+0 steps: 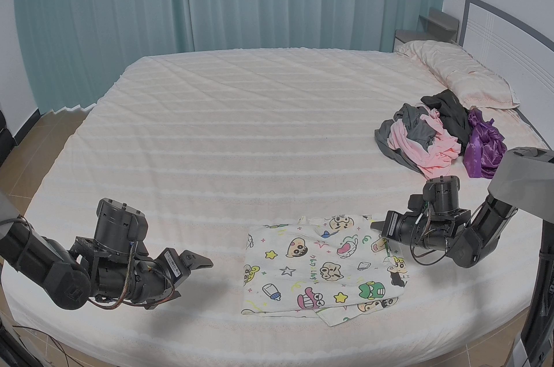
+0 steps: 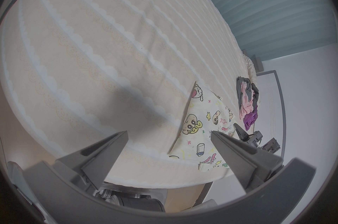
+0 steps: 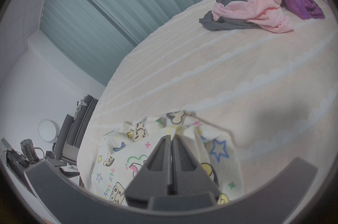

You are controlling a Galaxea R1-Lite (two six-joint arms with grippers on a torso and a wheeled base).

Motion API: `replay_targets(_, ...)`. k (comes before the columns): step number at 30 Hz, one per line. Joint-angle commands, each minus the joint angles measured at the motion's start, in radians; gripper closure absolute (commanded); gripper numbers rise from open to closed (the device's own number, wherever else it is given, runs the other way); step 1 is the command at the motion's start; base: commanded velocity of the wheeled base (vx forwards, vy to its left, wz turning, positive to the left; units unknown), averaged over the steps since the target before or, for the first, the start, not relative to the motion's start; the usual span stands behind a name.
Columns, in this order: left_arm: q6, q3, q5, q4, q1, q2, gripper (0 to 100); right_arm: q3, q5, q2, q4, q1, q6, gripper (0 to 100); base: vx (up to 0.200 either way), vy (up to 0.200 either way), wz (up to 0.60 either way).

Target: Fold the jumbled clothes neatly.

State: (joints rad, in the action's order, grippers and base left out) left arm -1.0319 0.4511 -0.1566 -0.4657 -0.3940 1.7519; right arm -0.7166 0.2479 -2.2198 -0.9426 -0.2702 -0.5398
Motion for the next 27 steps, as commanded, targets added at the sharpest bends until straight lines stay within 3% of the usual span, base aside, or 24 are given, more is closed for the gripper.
replay_targets(1, 0.0, 0.0, 0.0, -0.001, 0.0, 0.001, 0, -0.006, 0.001, 0.002, -0.001, 0.019, -0.002, 100, 0.0, 0.0, 0.0)
replay_targets(27, -0.002, 0.0, 0.0, -0.001, 0.0, 0.001, 0, -0.052, -0.002, -0.023, -0.001, 0.092, -0.04, 100, 0.0, 0.0, 0.0)
